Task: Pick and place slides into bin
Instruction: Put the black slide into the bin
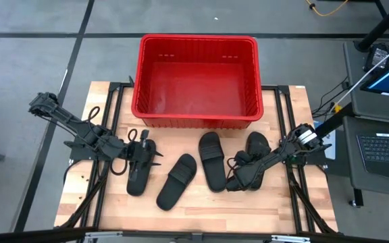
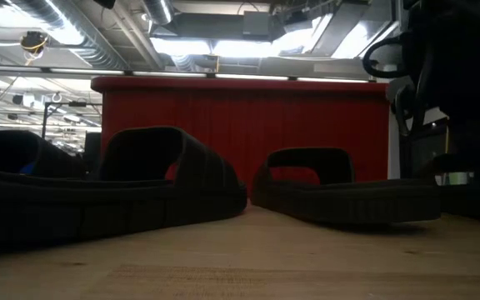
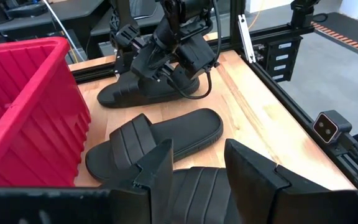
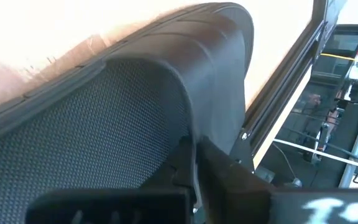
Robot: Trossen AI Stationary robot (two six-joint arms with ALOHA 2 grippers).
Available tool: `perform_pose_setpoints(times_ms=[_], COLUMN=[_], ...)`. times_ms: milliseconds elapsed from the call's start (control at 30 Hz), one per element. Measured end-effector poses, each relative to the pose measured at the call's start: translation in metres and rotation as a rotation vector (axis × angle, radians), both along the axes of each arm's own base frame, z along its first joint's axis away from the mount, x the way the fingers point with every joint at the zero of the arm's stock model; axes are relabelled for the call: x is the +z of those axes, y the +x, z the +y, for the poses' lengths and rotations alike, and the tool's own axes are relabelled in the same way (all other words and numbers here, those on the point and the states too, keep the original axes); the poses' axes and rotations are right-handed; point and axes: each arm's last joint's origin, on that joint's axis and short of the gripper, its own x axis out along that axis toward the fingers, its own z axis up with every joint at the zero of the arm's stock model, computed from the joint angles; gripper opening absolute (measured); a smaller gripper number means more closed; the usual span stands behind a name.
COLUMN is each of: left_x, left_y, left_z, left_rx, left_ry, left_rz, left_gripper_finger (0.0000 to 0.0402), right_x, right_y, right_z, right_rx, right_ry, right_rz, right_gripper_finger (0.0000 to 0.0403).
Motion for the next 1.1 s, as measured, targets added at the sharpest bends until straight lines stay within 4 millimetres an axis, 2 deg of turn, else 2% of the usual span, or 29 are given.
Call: perform_pose_setpoints(times_ms=[200, 467, 867, 967, 1100], left_x=[0.000, 0.000, 0.001, 0.003, 0.008], left_y=[0.000, 0.000, 0.000, 0.001, 0.002], left_z=[0.000, 0.000, 0.000, 0.000, -0.001], left_rx=[0.000, 0.000, 0.000, -0.006, -0.001], left_ry=[0.000, 0.000, -0.003, 0.005, 0.002], left_rz=[0.000, 0.000, -0.008, -0.030, -0.082], left_gripper_finger=[0.0140, 0.0140, 0.0140, 0.0140, 0.0140], right_x=[0.004, 0.032, 0.057, 0.068, 0.092], right_y=[0.003, 0.015, 0.027, 0.029, 0.028], right_z=[0.002, 0.018, 0.036, 0.041, 0.043], right_rx=[-0.006, 0.023, 0.144, 0.196, 0.241], right_ry=[0.014, 0.060, 0.048, 0.056, 0.048], right_rz=[-0.010, -0.096, -0.239, -0.272, -0.375], right_gripper_finger=[0.0008, 0.0007, 0.0006, 0.0006, 0.0006])
